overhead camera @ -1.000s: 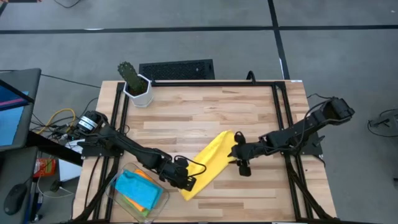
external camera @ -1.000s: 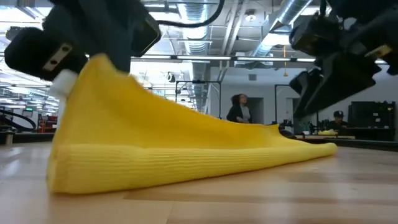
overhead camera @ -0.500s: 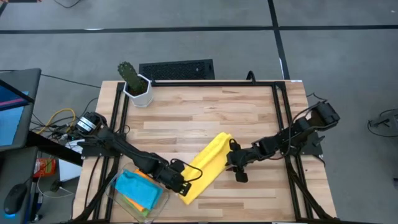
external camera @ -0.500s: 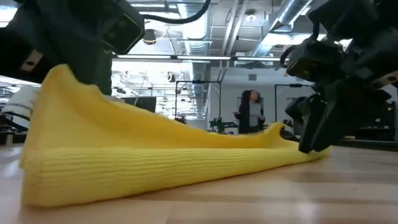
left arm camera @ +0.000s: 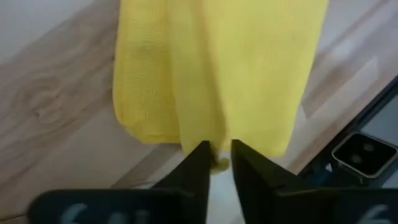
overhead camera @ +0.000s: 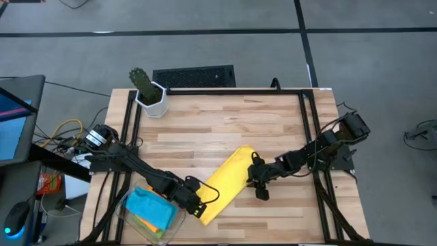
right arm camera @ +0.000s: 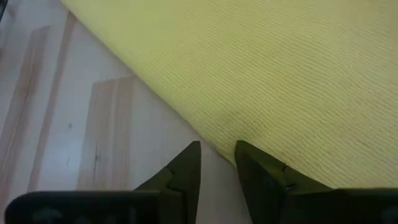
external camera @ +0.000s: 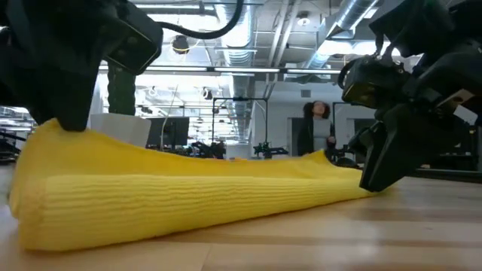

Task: Fold microfiber towels
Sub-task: Fold the yellow microfiber towel

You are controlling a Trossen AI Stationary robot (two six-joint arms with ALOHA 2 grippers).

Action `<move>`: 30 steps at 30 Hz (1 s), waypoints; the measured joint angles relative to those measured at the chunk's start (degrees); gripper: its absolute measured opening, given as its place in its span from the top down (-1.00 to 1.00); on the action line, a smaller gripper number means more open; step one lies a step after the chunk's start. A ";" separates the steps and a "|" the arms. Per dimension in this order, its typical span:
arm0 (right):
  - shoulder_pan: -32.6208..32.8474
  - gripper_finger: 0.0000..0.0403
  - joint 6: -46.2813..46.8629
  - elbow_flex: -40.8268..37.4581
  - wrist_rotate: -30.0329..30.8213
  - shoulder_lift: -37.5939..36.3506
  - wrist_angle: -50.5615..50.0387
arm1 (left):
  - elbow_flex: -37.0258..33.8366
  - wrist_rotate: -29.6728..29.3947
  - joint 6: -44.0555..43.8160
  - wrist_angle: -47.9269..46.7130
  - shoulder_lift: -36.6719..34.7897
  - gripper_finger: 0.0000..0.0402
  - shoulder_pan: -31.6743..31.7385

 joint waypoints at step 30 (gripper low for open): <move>-16.18 0.65 -2.71 2.41 11.52 -6.95 -13.65 | 4.80 -8.59 9.71 2.08 8.52 0.77 3.96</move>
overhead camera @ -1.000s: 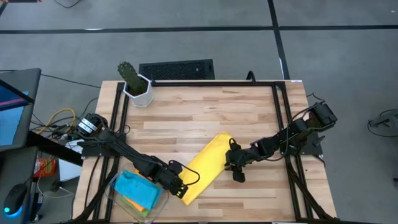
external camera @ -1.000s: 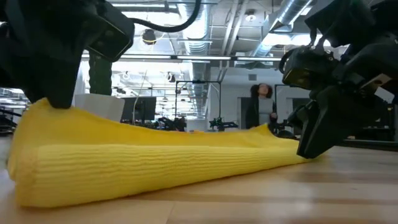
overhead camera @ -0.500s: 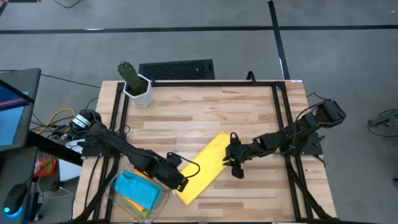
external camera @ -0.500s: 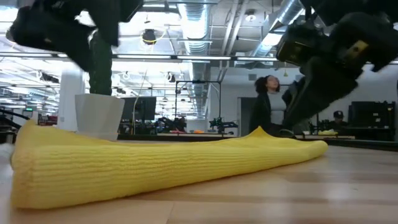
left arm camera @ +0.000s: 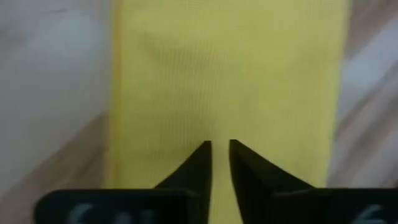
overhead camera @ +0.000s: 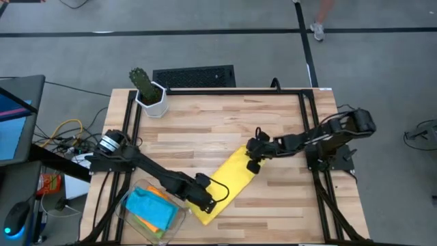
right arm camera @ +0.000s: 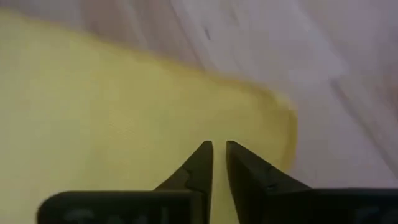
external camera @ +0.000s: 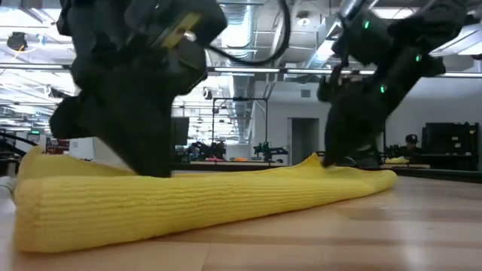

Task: Fold microfiber towels
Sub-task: Fold the yellow microfiber towel

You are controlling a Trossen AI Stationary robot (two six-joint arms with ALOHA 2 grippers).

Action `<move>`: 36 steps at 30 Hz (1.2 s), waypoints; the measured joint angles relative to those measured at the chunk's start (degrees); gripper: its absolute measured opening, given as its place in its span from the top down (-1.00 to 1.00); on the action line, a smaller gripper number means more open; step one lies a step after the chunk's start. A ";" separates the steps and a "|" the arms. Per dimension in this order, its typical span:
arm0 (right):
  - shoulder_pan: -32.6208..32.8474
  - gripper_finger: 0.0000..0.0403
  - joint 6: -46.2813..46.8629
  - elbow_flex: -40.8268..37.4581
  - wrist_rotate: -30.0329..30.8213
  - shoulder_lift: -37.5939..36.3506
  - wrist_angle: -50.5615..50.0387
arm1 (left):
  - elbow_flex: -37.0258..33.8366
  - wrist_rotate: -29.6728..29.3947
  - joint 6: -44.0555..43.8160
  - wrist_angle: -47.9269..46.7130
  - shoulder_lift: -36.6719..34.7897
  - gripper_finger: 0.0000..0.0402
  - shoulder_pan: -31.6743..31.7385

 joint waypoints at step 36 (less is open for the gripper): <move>-4.01 0.89 29.17 -0.17 8.39 -1.38 -6.07 | -0.92 -2.30 20.91 -8.51 -20.86 1.00 17.16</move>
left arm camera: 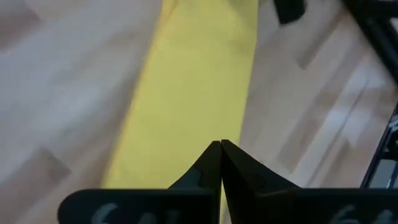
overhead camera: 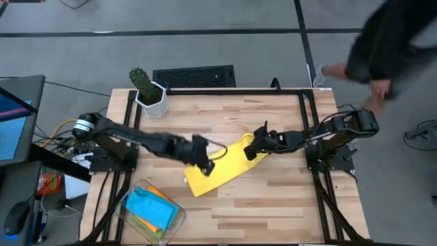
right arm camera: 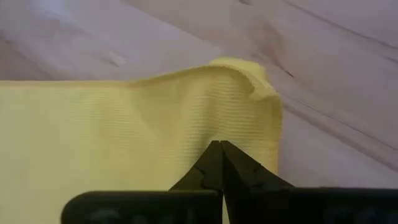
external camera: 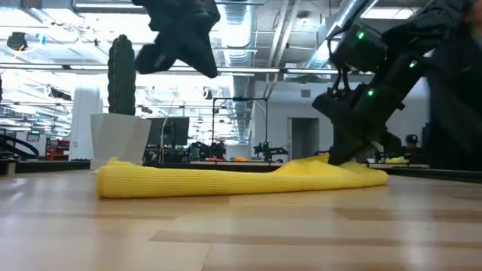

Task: Fold microfiber towels
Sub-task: Fold the yellow microfiber towel

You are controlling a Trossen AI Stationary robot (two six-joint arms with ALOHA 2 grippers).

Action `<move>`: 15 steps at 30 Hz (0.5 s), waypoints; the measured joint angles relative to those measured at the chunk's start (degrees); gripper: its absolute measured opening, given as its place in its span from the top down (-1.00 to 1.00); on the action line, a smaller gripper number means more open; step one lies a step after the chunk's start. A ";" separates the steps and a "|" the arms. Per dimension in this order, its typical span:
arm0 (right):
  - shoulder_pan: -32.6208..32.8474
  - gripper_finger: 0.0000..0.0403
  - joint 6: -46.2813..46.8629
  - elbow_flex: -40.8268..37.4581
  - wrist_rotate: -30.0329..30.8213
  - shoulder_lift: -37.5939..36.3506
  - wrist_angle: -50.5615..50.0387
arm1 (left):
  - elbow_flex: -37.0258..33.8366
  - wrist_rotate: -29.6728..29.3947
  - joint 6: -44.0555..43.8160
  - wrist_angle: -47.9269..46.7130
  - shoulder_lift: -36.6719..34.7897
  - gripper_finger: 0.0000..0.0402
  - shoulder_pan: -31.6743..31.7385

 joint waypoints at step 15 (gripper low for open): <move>1.66 0.84 0.32 0.11 3.51 -10.36 -9.04 | -13.52 10.93 -5.49 7.80 2.66 1.00 -6.17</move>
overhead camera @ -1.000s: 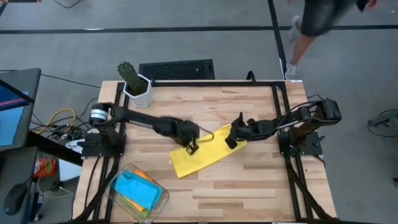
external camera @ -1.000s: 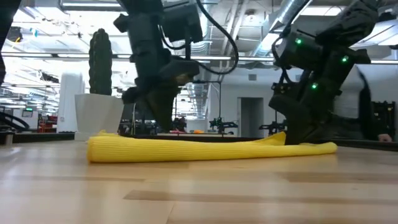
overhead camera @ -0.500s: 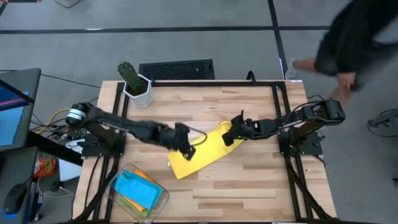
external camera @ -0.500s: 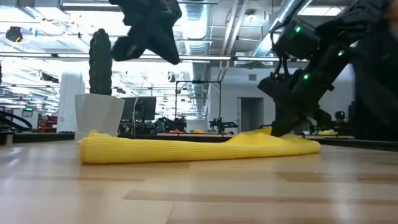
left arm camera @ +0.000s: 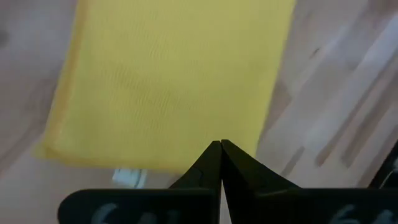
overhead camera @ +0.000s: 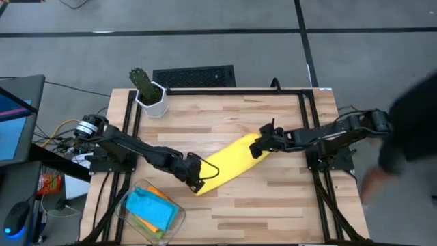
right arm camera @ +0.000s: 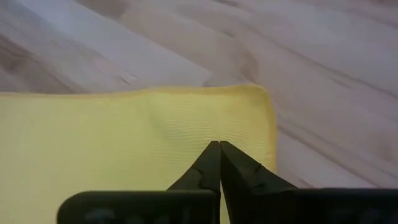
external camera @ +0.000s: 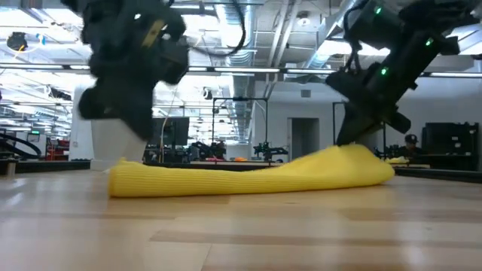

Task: Fold microfiber towels
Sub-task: Fold the yellow microfiber towel

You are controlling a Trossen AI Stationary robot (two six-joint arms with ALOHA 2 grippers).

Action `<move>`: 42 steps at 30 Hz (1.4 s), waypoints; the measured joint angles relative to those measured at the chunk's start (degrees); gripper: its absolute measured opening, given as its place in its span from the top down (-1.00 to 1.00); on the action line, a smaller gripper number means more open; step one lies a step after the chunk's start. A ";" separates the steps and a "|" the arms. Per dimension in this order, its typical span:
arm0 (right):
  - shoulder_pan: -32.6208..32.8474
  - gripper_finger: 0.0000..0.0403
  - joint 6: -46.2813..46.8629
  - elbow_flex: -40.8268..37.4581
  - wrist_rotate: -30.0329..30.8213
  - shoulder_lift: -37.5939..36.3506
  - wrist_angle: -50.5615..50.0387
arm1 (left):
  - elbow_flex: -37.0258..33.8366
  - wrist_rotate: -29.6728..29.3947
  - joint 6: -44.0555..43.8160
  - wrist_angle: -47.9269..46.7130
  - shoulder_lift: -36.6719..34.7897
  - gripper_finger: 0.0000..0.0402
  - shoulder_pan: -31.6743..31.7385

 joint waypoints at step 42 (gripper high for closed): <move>-6.38 0.33 -13.80 0.04 -2.95 -6.13 -3.17 | -3.93 -9.42 -7.76 6.54 -1.88 1.00 3.24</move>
